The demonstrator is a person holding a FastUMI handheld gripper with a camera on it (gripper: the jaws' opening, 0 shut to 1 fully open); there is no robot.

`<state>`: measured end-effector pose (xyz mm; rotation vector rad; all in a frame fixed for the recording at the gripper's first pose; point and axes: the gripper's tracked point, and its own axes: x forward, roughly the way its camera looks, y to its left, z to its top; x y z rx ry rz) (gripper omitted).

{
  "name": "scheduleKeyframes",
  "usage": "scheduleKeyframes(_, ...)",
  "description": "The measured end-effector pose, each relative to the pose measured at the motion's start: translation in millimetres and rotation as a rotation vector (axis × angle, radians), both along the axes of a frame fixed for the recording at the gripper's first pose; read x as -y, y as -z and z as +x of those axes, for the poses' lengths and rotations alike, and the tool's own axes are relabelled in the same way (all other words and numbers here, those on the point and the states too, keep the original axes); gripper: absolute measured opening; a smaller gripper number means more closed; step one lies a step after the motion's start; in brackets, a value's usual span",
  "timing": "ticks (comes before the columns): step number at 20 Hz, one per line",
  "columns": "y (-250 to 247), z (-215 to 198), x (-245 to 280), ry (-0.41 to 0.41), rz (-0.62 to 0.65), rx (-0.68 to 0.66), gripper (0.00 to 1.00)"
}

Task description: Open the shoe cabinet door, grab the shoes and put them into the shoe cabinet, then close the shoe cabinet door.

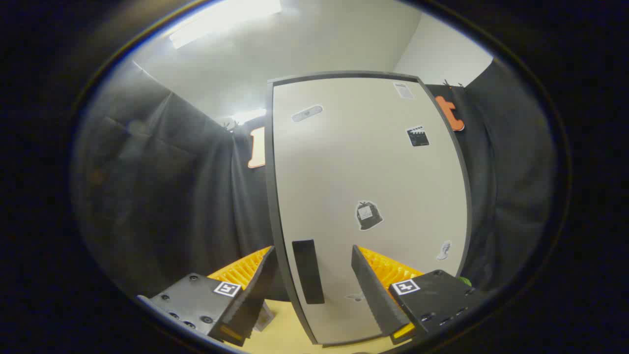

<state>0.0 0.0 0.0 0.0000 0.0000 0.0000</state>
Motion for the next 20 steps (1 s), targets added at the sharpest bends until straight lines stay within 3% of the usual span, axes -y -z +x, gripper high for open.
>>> scheduleKeyframes(11, 6.4, 11.2, -6.6, -0.009, -0.043, -0.001, 0.93)
scheduleKeyframes(16, 12.2, 23.2, -6.6, -0.033, 0.051, -0.042, 0.92)
scheduleKeyframes(20, 23.9, 32.5, -9.5, -0.038, 0.017, -0.074, 0.92)
